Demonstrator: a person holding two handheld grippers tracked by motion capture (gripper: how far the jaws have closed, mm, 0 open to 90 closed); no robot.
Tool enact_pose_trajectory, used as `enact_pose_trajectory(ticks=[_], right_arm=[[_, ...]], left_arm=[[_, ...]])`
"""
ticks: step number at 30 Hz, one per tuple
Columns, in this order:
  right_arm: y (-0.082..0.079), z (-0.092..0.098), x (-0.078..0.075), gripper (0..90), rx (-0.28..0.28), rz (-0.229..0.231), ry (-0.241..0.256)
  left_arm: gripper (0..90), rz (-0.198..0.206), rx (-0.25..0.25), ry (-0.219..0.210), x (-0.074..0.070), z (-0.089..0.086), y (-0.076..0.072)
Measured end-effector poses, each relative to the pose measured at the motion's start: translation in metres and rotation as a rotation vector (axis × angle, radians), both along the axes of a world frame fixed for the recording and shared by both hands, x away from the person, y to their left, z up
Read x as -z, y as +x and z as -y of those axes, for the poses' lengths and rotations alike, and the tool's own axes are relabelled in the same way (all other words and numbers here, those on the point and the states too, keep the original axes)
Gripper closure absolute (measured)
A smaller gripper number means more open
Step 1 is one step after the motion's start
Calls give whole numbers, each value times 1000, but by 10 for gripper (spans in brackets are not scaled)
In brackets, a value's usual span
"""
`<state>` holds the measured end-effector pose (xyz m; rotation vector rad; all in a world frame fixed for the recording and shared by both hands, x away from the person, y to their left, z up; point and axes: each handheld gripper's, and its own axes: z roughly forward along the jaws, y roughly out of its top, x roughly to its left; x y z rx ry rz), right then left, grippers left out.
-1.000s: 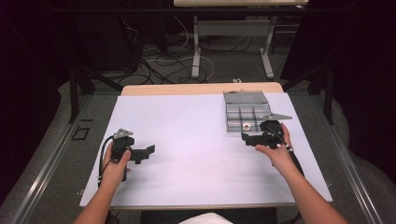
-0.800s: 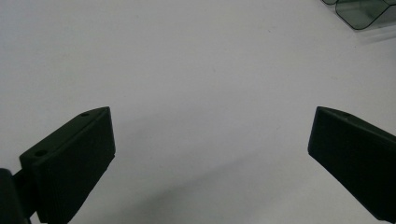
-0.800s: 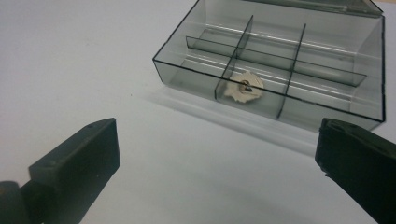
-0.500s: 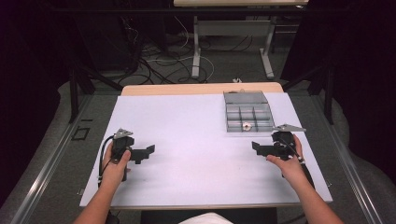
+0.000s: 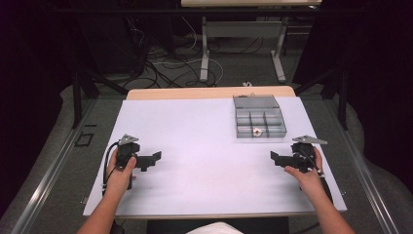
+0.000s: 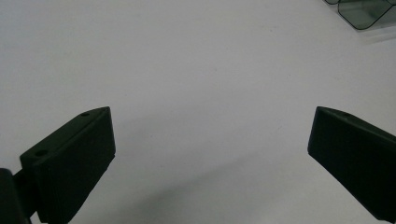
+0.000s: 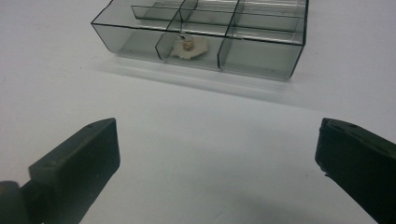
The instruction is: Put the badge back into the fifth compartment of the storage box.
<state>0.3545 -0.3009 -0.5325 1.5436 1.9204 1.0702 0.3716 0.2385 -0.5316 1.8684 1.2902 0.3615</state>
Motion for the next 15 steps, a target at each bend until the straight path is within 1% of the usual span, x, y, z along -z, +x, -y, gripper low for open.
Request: enact_pose_trajectory(ticks=[3,6,8,13,14,15], right_arm=[[-1,4,4,0,18,-8,14],[0,8,7,0,35,-7,10],[-1,10,9,0,45,-15,17],[-1,14,16,0,52,-19,3],[-2,14,16,0,58,-27,4],[-2,15,17,0,49,-29,1]], left_arm=[[11,-1,0,0,0,0,0],[11,1,-3,-2,0,0,0],[11,1,-2,-1,0,0,0],[11,1,0,2,0,0,0],[11,2,-1,2,0,0,0],[11,2,0,3,0,0,0]])
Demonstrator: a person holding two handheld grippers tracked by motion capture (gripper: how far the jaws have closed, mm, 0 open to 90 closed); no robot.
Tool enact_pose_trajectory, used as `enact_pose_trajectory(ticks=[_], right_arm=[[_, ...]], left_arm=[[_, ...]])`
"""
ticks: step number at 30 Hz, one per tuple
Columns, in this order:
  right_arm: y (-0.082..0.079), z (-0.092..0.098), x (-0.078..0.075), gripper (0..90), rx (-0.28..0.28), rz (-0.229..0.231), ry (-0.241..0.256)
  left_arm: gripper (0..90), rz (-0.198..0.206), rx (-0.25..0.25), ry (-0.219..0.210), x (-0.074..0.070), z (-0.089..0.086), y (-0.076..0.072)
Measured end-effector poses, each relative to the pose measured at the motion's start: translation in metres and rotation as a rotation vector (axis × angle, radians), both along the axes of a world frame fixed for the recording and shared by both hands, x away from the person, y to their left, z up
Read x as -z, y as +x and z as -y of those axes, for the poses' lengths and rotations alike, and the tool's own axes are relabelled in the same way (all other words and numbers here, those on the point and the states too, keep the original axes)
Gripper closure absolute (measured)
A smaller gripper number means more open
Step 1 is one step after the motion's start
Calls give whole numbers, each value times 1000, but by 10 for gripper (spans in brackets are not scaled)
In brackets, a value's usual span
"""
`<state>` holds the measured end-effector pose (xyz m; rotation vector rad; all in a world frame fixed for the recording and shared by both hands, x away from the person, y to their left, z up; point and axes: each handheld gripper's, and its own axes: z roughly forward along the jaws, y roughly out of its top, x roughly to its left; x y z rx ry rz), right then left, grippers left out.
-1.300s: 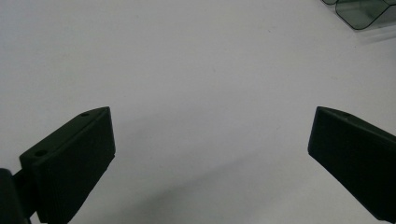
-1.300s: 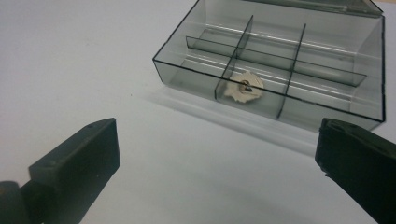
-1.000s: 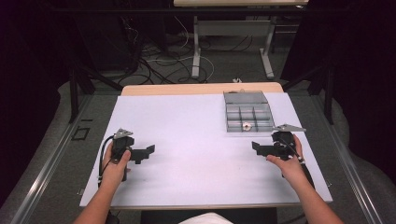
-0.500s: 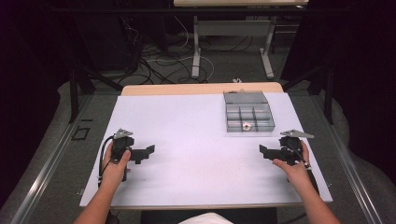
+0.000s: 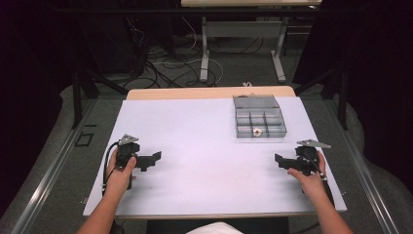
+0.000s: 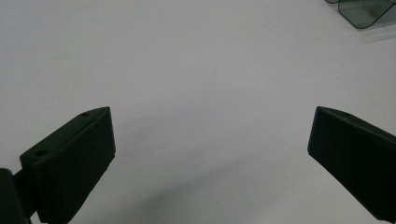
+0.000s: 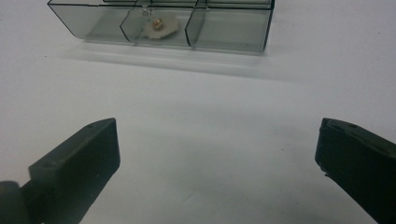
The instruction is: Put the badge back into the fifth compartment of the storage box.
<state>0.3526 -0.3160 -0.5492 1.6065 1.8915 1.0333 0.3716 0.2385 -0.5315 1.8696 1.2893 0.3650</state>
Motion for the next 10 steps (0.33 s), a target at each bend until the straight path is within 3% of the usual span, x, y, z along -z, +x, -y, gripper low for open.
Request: enact_pose_trajectory(ticks=[10], right_arm=[[1,0,1,0,15,-3,10]], left_arm=[[11,1,0,0,0,0,0]])
